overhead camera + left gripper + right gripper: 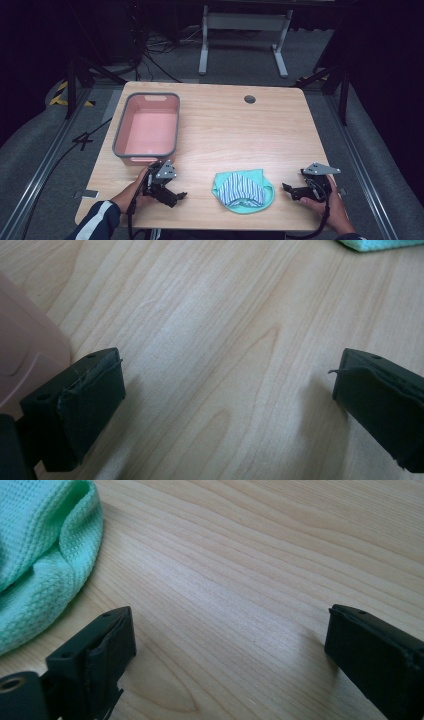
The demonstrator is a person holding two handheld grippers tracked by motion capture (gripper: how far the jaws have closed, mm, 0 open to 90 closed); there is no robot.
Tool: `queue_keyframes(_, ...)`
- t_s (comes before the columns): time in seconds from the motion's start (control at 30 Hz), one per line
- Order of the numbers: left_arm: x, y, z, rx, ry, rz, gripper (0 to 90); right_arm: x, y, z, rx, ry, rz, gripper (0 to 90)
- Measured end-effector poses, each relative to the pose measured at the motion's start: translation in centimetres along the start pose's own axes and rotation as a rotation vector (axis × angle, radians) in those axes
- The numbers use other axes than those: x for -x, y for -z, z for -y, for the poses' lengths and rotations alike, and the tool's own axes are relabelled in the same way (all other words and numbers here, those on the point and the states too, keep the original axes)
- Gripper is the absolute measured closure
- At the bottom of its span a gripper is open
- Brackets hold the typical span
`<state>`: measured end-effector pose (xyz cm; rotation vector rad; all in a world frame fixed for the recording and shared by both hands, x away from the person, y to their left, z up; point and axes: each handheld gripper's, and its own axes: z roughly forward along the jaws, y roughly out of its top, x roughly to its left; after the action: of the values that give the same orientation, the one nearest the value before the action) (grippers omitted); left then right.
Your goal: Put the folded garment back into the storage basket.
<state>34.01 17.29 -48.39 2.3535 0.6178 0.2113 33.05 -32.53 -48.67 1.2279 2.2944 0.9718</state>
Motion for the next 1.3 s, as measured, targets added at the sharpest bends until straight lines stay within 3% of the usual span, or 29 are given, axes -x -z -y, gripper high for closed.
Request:
queue_keyframes(0.17,0.2,0.2,-0.6,-0.043,-0.001,0.002,2.1,-0.1,0.4,0.0,0.004,-0.020,0.019,19.5)
queue_keyframes(0.27,0.7,0.4,-1.1,-0.037,-0.008,-0.018,19.8,-0.3,0.5,-0.2,0.006,-0.024,0.017,24.9)
queue_keyframes(0.3,0.8,0.4,-1.3,-0.031,-0.007,-0.028,21.2,-0.4,0.6,-0.3,0.009,-0.018,0.010,25.4)
queue_keyframes(0.33,1.0,0.4,-1.4,-0.032,-0.002,-0.029,17.6,-0.5,0.8,-0.4,0.018,-0.026,-0.005,25.9)
queue_keyframes(0.43,1.6,0.3,-2.2,-0.011,0.004,-0.015,21.7,-1.3,1.2,-1.0,0.038,-0.013,-0.040,28.1)
queue_keyframes(0.63,2.6,-0.4,-3.5,0.014,0.020,-0.001,24.3,-2.5,1.1,-1.8,0.032,0.020,-0.047,31.4)
queue_keyframes(0.87,3.9,-1.7,-5.1,0.021,-0.012,0.020,25.8,-4.9,0.3,-3.2,0.022,0.077,-0.094,34.2)
queue_keyframes(0.97,4.4,-2.2,-5.9,0.032,-0.016,0.016,25.9,-5.8,-0.1,-3.7,0.017,0.099,-0.103,33.8)
queue_keyframes(1.17,4.9,-3.0,-7.1,0.055,0.013,0.027,25.0,-7.3,-1.0,-4.1,-0.005,0.129,-0.118,32.4)
queue_keyframes(1.3,5.4,-4.0,-7.5,0.044,-0.016,0.030,21.8,-7.6,-1.5,-4.0,-0.015,0.141,-0.109,30.8)
